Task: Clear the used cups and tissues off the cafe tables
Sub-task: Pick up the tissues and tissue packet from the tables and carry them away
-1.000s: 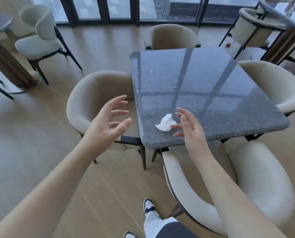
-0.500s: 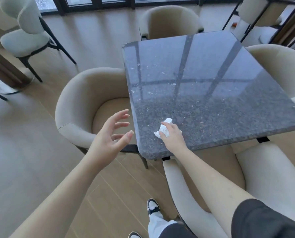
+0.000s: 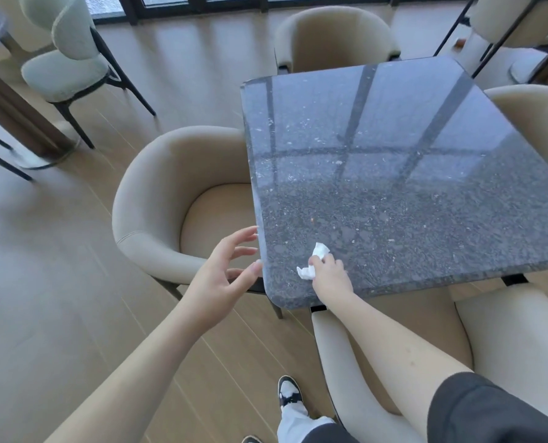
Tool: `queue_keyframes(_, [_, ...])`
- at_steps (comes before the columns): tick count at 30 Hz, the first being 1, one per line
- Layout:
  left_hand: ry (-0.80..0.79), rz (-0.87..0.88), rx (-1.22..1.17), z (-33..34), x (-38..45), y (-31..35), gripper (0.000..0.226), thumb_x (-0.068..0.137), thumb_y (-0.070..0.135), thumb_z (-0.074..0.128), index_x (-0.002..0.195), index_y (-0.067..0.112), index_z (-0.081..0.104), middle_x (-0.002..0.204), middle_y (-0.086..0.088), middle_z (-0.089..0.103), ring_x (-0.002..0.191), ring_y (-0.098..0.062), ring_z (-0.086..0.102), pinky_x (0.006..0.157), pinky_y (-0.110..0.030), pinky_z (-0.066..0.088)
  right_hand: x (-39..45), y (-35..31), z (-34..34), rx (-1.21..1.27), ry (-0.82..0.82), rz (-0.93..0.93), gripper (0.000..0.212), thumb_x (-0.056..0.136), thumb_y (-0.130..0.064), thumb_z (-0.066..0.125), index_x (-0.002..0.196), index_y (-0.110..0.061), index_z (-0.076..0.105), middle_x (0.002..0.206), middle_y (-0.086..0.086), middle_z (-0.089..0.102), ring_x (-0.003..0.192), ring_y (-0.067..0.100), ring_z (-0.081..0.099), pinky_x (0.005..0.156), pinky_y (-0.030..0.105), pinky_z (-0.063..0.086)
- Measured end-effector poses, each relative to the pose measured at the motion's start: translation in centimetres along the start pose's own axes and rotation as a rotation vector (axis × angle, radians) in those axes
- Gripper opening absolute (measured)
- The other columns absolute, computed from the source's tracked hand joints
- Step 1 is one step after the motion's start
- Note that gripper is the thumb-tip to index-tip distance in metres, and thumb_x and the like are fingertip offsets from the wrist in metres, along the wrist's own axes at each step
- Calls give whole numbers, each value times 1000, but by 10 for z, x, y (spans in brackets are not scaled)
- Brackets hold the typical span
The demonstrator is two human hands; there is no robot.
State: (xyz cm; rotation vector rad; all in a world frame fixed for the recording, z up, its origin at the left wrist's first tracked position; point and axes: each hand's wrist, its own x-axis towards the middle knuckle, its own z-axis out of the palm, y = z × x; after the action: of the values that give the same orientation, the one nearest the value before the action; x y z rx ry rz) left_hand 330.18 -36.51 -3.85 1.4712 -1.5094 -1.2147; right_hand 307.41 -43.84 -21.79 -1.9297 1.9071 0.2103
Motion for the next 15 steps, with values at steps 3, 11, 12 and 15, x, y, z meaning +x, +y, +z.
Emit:
queue_keyframes(3, [41, -34, -43, -3, -2, 0, 57, 87, 60, 50, 141, 42, 49, 138, 23, 56, 129, -2, 55, 102, -33, 52, -2, -7, -15, 320, -65, 82, 33, 94, -9, 51, 126, -18, 52, 126, 12, 49, 106, 33, 56, 76, 33, 38])
queue_keyframes(11, [120, -65, 7, -4, -2, 8, 45, 98, 48, 56, 142, 41, 48, 139, 17, 55, 123, 14, 52, 93, -10, 45, -59, -71, -85, 1144, -98, -85, 27, 85, -11, 60, 94, -36, 67, 109, -2, 70, 86, 19, 65, 87, 47, 56])
queue_keyframes(12, [121, -73, 21, -5, -3, 8, 44, 99, 43, 58, 142, 43, 46, 139, 12, 56, 121, 13, 54, 95, -12, 46, -66, -78, -91, 1212, -141, -137, 28, 86, -10, 60, 94, -35, 68, 108, 1, 72, 87, 18, 66, 85, 46, 57])
queue_keyframes(15, [121, -90, 8, -8, -7, 9, 52, 96, 47, 65, 144, 45, 42, 142, -9, 55, 126, -22, 58, 110, -43, 46, -91, -96, -112, 1303, -348, -351, 24, 87, -10, 63, 96, -31, 69, 99, -4, 74, 87, 13, 69, 76, 28, 56])
